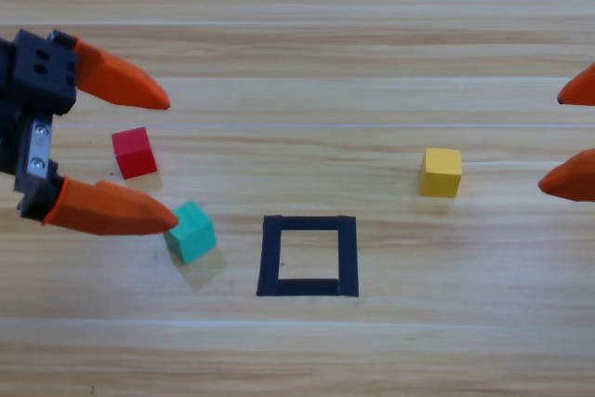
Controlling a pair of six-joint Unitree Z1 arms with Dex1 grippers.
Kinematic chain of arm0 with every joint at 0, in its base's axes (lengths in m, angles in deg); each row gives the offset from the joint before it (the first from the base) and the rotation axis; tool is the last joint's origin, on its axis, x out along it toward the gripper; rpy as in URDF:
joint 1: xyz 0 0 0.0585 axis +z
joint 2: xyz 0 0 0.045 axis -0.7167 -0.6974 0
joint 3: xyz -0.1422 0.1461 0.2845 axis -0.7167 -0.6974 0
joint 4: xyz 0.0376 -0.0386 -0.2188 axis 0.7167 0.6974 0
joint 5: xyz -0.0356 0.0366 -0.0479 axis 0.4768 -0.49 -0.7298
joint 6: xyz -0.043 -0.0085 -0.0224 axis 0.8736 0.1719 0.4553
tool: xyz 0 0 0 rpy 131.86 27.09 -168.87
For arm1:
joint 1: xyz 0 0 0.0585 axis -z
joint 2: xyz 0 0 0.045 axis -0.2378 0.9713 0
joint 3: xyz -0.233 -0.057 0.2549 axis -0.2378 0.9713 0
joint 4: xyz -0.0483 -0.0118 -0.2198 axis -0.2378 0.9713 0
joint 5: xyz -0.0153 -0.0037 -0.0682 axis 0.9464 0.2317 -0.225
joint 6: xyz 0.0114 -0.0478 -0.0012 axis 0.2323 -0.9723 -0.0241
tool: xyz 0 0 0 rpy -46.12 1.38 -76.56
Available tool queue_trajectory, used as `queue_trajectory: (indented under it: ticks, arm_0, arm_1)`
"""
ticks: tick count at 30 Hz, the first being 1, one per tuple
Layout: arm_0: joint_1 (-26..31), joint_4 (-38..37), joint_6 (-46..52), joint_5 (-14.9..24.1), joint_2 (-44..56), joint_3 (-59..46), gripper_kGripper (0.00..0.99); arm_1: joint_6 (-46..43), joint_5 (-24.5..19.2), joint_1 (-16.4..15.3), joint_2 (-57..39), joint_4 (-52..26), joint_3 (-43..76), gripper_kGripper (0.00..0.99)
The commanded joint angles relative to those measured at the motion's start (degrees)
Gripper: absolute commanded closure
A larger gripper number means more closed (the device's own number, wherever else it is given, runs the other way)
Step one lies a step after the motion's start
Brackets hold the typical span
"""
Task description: Stack the blocks in the rectangular block: red at the bottom, yellow in the middle, green on top
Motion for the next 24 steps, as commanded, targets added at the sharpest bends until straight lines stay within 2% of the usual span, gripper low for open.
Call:
queue_trajectory:
  ticks: [1, 4, 6, 9, 12, 13, 15, 18, 24]
  arm_0:
    - [-0.97, 0.03, 0.58, -0.51, 0.66, -1.61, 0.000]
    - [-0.97, -0.15, 0.49, -0.51, 0.57, -1.69, 0.000]
    - [-0.97, -0.24, 0.49, -0.43, 0.57, -1.87, 0.000]
    - [-0.97, -0.24, 0.49, -0.34, 0.57, -1.96, 0.000]
    - [-0.80, -0.50, 1.98, 1.42, 0.75, -1.87, 0.000]
    - [-0.80, -0.94, 3.65, 3.79, 1.36, -1.78, 0.000]
    - [-0.80, -2.79, 7.52, 8.19, 2.24, -2.04, 0.000]
    - [-0.80, -5.51, 16.92, 19.26, 2.24, -1.87, 0.000]
    - [-0.71, -7.97, 33.27, 38.69, 1.98, -1.96, 0.021]
  arm_1:
    - [0.22, -0.79, -1.75, 0.74, -0.99, 0.01, 0.050]
    - [1.63, -2.37, -1.75, 1.35, -0.99, -0.60, 0.050]
    - [3.91, -6.51, -1.75, 2.05, -1.17, -1.13, 0.050]
    - [7.87, -10.90, 0.71, 3.72, -1.26, -2.27, 0.050]
    - [14.81, -19.07, 1.15, 6.89, -1.08, -4.56, 0.050]
    - [17.01, -22.41, 1.15, 7.94, -1.08, -5.08, 0.051]
    - [20.08, -25.40, 1.15, 10.49, -1.08, -6.23, 0.051]
    - [23.77, -29.09, 1.24, 14.89, -1.08, -8.25, 0.051]
    - [29.31, -32.08, 1.32, 23.76, 0.85, -15.02, 0.053]
